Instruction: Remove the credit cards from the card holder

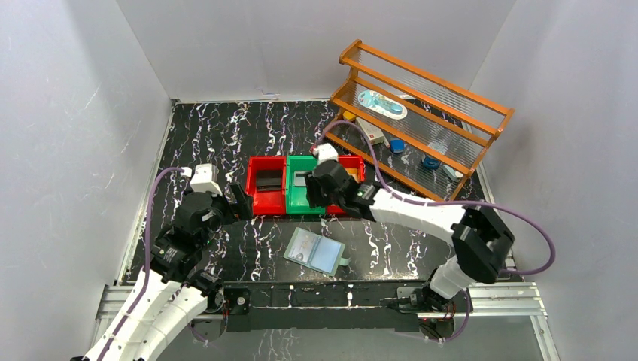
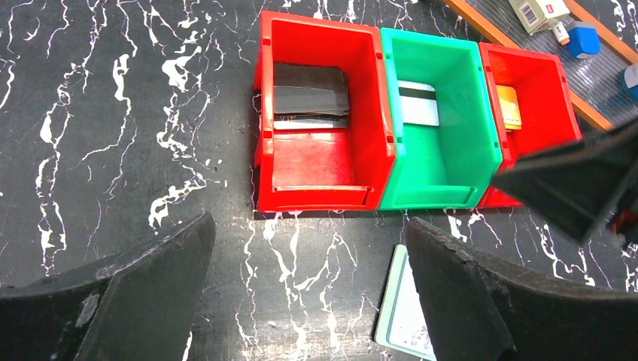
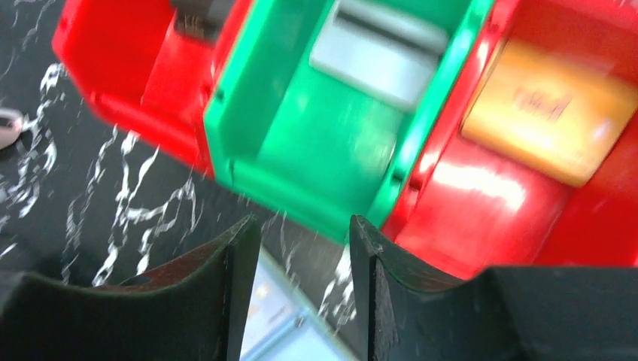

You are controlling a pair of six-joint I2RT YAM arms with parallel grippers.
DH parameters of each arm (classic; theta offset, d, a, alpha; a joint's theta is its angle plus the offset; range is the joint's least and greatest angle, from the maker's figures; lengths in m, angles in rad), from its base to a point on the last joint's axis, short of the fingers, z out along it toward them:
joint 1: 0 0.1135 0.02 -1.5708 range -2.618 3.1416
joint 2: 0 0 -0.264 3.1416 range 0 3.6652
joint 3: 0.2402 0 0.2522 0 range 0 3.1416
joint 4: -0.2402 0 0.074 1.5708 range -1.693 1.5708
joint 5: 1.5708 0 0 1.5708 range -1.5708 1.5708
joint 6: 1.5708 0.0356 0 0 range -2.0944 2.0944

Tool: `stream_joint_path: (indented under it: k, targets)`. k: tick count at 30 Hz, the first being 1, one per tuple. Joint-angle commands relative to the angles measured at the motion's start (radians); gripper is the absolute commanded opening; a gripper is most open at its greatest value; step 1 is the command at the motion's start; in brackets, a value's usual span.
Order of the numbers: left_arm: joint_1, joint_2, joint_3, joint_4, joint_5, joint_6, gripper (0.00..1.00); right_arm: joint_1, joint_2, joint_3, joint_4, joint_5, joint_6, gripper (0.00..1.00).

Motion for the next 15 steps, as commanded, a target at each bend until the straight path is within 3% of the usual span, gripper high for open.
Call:
stream_joint_path:
  k: [1, 9, 15]
  targets:
    - [0.003, 0.011, -0.006, -0.008, 0.009, 0.011, 0.98, 0.0, -0.14, -0.193, 0.143, -0.153, 0.382, 0.55]
    - [0.004, 0.053, -0.006, -0.006, 0.053, 0.016, 0.98, 0.047, -0.224, -0.413, 0.325, -0.291, 0.607, 0.54]
    - [0.004, 0.142, 0.003, 0.011, 0.163, 0.043, 0.98, 0.16, -0.191, -0.468, 0.34, -0.14, 0.787, 0.52]
